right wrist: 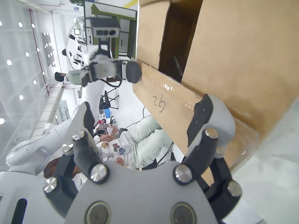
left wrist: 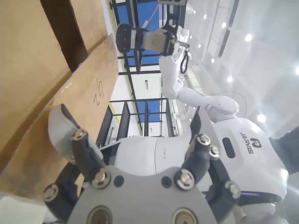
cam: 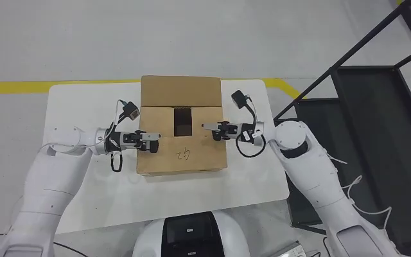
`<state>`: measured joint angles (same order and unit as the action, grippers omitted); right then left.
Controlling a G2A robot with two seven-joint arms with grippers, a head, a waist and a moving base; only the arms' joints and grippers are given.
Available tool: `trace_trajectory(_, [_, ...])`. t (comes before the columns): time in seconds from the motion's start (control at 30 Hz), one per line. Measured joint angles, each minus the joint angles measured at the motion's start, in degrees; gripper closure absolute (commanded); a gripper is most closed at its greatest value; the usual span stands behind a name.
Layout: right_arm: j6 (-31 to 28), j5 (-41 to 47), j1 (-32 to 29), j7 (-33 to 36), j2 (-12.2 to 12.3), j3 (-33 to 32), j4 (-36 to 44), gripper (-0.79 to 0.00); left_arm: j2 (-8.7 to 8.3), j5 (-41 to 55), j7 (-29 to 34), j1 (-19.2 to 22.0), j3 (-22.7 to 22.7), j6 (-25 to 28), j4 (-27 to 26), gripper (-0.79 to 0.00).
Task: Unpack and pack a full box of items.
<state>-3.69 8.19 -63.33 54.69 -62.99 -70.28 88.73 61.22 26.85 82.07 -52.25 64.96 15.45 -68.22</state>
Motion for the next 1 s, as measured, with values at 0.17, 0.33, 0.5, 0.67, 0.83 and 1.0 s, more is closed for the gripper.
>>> trace_trajectory(0.17, [-1.8,1.2,4.1,-2.3,-0.2,-1.1,-5.0,-0.785,-0.1,-0.4,-0.6,-0.2,-0.1,-0.4,0.0,-0.785])
trace_trajectory(0.33, [-1.2,-1.9,10.0,-6.1,-1.1,1.8,-11.8,-0.785,-0.32,-0.8,-1.1,-0.8,0.0,-0.8,-1.2,-0.785])
trace_trajectory(0.5, [-0.8,-4.3,15.8,-10.5,-2.6,6.5,-19.3,-0.785,-0.55,-0.1,-1.8,-1.5,0.6,-0.9,-2.6,-0.785])
trace_trajectory(0.67, [-2.2,-2.6,19.5,-13.4,-3.8,8.2,-26.8,-0.785,-0.78,0.4,-2.3,-2.6,1.2,-0.8,-4.3,-0.785])
trace_trajectory(0.83, [-2.2,-4.4,22.3,-15.4,-4.6,9.8,-31.8,-0.785,-0.91,0.8,-2.5,-3.4,1.2,-1.1,-5.1,-0.785])
trace_trajectory(1.0, [-1.1,-5.1,24.6,-16.7,-5.9,12.3,-35.5,-0.785,-0.88,0.7,-2.7,-3.4,0.6,-1.5,-5.7,-0.785])
